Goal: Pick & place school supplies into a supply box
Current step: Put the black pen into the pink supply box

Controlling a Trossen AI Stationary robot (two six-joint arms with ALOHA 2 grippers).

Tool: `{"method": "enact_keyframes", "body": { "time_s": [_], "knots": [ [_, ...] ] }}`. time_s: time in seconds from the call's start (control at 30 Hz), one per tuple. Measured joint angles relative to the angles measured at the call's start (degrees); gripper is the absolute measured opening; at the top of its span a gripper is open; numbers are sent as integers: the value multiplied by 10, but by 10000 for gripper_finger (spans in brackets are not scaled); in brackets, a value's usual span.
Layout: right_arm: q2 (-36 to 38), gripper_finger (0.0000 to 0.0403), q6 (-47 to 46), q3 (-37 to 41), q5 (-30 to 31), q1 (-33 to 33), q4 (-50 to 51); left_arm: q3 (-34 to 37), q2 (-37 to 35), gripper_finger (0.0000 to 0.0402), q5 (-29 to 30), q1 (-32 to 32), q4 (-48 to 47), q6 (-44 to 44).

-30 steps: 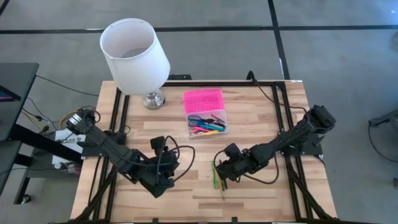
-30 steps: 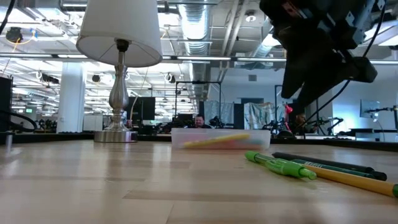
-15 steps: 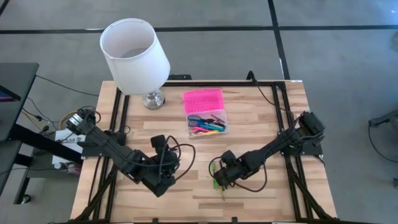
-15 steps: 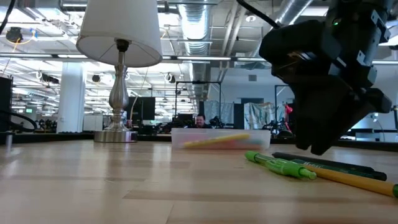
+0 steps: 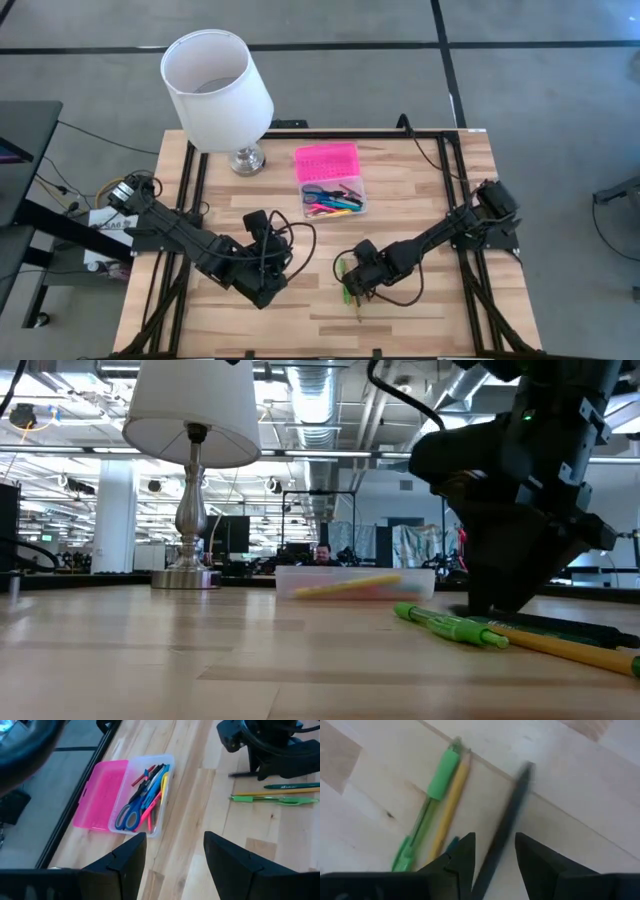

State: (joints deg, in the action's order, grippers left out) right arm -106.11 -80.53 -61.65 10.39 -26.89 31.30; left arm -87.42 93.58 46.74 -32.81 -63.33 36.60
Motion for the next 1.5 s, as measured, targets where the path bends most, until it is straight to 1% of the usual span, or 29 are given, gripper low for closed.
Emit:
{"method": "enact_keyframes", "body": {
  "time_s": [0.13,0.27,0.4,0.6,0.77,0.97,1.13,1.3,1.5],
  "knots": [
    [-1,131,11,0,-6,0,1,0,0,194,-1,2,0,0],
    [-1,129,15,0,-21,0,40,0,0,194,1,2,0,0],
    [0,116,21,-1,-48,-7,73,0,0,194,1,2,0,0],
    [2,95,26,-1,-74,-11,81,0,0,194,1,2,0,18],
    [1,86,25,-9,-103,-14,94,0,0,194,2,2,0,30],
    [1,87,-7,-10,-126,-19,96,0,0,194,2,2,0,30],
    [1,87,-33,-10,-148,-28,96,0,0,194,4,3,-1,8],
    [1,88,-35,-10,-150,-43,93,0,0,194,35,3,-1,-15],
    [1,84,-36,-10,-154,-49,102,0,0,194,72,3,0,-6]
  ]
}}
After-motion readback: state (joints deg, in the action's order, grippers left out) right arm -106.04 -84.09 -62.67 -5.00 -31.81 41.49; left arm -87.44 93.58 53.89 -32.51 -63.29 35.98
